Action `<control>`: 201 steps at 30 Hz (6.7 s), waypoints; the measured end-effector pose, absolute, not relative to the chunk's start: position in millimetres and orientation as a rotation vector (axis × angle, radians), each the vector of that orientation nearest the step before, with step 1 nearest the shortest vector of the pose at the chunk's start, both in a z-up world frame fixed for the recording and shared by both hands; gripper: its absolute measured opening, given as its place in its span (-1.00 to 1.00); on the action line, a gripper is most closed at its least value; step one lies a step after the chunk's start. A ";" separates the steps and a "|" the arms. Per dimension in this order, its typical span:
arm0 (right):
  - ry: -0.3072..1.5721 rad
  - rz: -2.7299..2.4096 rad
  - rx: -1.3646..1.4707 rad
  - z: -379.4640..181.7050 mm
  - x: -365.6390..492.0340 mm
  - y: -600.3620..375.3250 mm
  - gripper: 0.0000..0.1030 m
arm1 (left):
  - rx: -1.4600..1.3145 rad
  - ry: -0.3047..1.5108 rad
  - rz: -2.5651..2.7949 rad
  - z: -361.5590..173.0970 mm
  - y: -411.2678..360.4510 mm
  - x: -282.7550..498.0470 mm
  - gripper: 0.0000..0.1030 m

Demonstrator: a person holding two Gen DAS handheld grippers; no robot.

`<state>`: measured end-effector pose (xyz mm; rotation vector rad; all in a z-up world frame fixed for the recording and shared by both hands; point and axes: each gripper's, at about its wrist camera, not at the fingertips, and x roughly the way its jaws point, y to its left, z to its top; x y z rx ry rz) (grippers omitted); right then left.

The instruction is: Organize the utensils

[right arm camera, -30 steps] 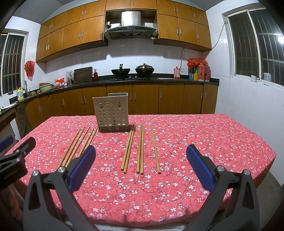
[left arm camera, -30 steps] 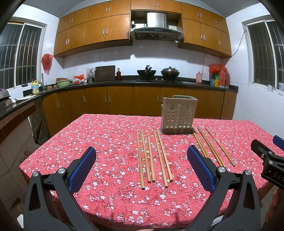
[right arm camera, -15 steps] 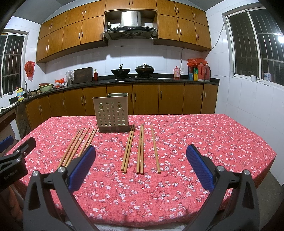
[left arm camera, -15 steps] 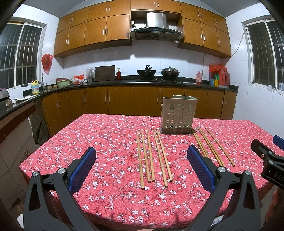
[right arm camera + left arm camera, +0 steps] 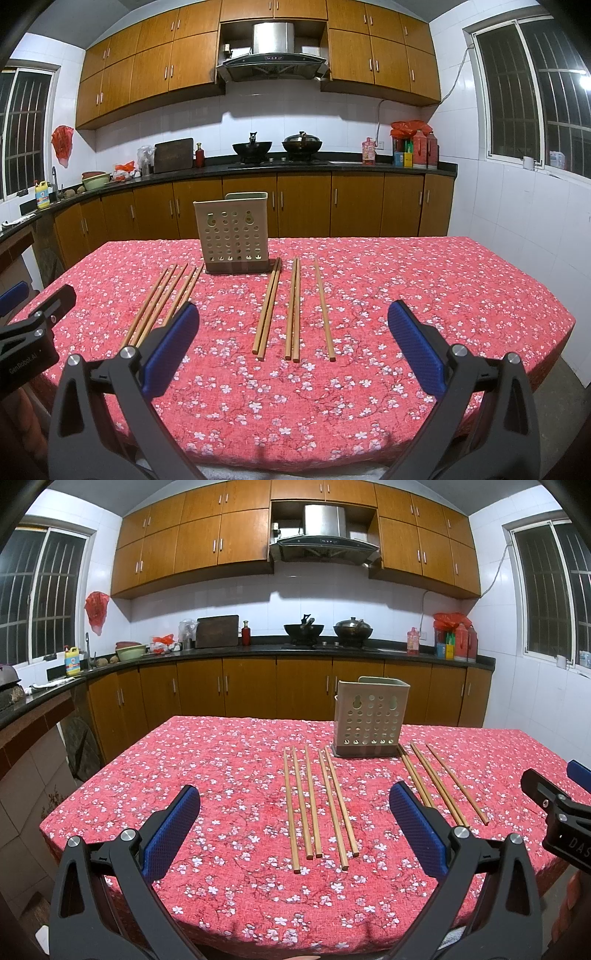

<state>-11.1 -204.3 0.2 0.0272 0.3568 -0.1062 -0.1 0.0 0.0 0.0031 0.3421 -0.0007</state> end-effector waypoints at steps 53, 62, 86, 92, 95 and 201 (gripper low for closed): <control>0.869 -0.179 0.147 -94.8 175.5 -280.3 -0.62 | 0.025 0.880 -0.062 -77.7 28.2 157.2 -0.45; 0.878 -0.164 0.158 -96.0 196.5 -289.0 -0.85 | 0.075 0.907 -0.047 -78.7 36.4 206.9 -0.79; 0.854 -0.191 0.176 -97.6 198.3 -298.1 -0.79 | 0.023 0.893 -0.077 -77.0 49.5 197.8 -0.78; 0.855 -0.192 0.177 -96.9 193.9 -296.8 -0.78 | 0.037 0.894 -0.064 -75.8 50.8 183.2 -0.78; 0.857 -0.186 0.173 -96.7 191.2 -295.2 -0.78 | 0.037 0.890 -0.065 -75.9 50.9 176.1 -0.78; 0.427 -0.110 0.139 61.5 143.1 -297.9 -0.85 | 0.086 0.863 -0.121 -79.6 38.6 157.1 -0.85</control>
